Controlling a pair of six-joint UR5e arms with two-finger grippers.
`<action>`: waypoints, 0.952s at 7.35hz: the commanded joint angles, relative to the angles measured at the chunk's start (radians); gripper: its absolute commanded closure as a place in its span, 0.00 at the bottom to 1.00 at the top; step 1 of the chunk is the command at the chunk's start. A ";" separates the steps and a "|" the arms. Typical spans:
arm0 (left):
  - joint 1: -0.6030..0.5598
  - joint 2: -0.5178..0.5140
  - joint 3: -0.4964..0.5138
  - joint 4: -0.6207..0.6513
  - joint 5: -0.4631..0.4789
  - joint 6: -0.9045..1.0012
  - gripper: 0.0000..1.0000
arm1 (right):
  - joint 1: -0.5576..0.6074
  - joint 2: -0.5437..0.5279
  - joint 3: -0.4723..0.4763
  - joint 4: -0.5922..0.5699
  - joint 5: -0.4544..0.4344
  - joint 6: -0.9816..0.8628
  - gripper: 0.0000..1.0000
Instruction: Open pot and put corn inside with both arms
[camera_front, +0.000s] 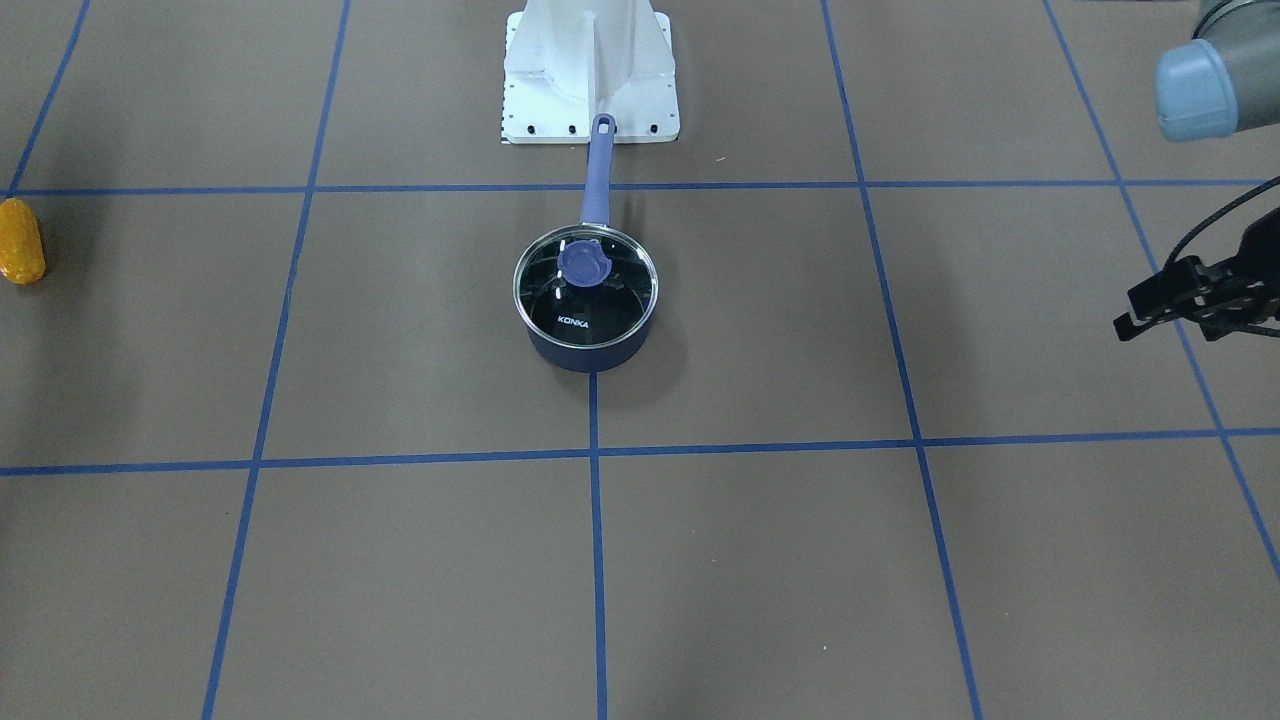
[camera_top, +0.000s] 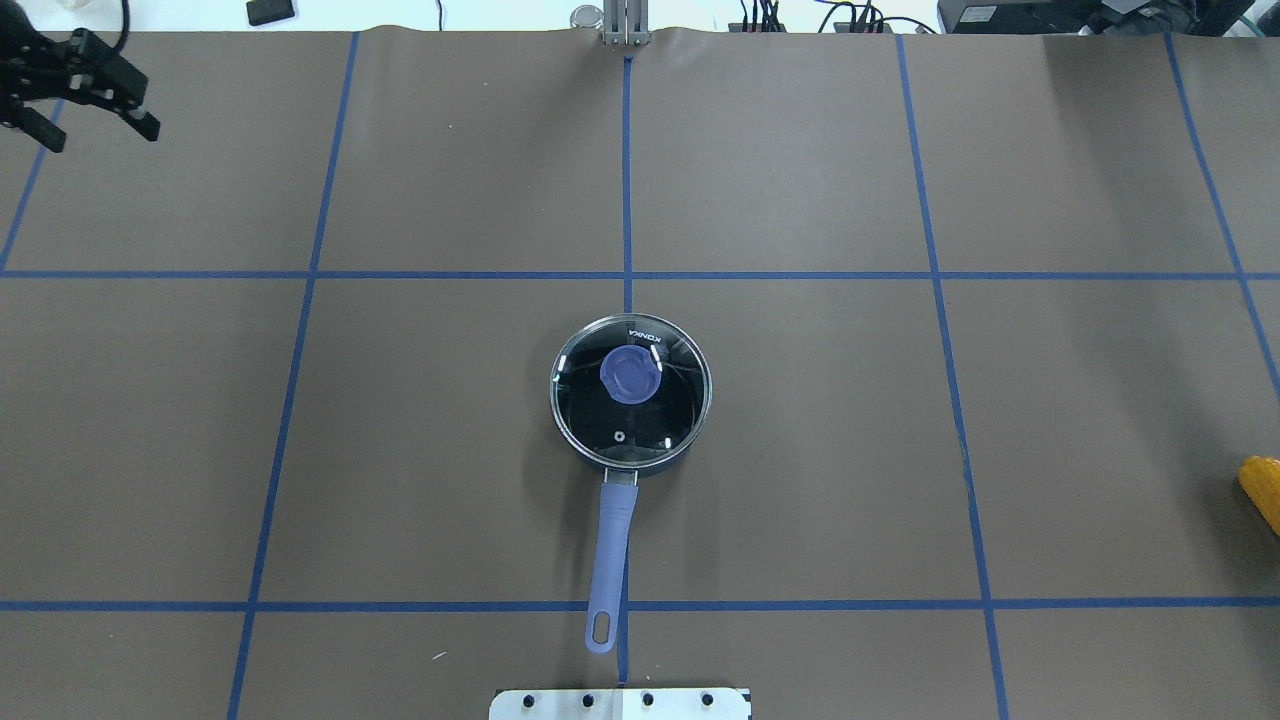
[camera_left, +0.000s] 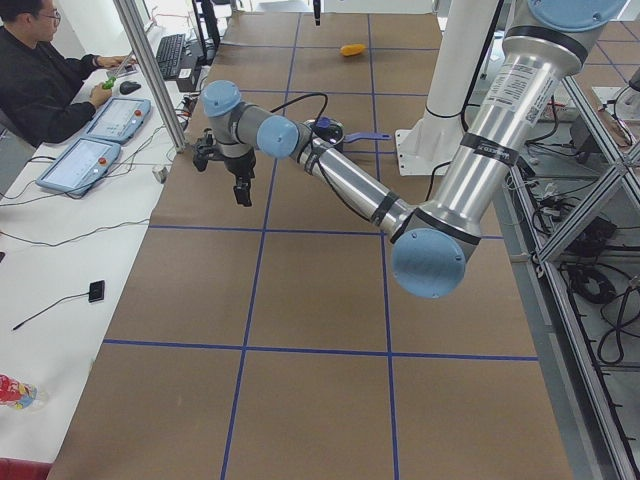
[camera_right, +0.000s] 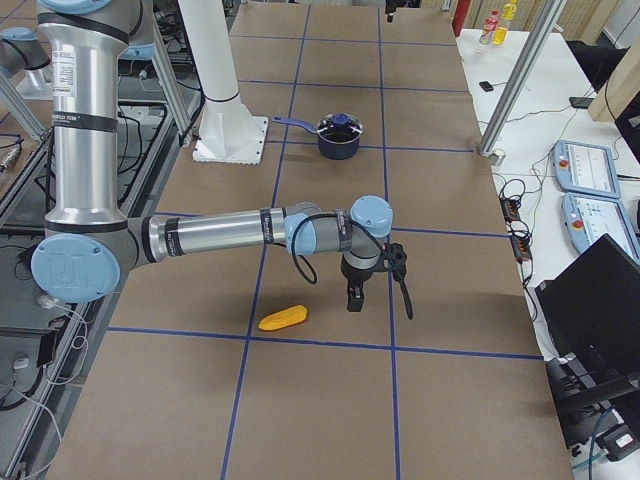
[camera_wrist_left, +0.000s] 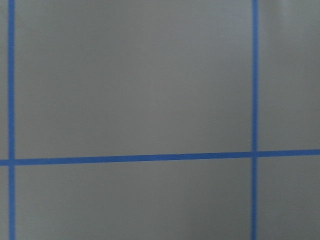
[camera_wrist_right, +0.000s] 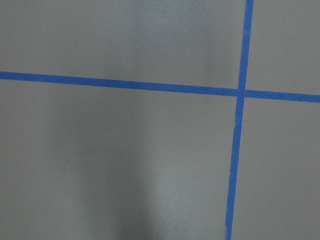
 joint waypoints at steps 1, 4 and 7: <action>0.119 -0.109 -0.002 0.000 0.022 -0.132 0.01 | 0.000 -0.031 0.004 0.027 0.003 -0.053 0.00; 0.286 -0.263 0.029 0.004 0.147 -0.279 0.01 | -0.003 -0.175 0.008 0.258 0.018 -0.073 0.00; 0.425 -0.402 0.098 0.003 0.254 -0.367 0.01 | -0.044 -0.263 0.008 0.360 0.020 -0.064 0.00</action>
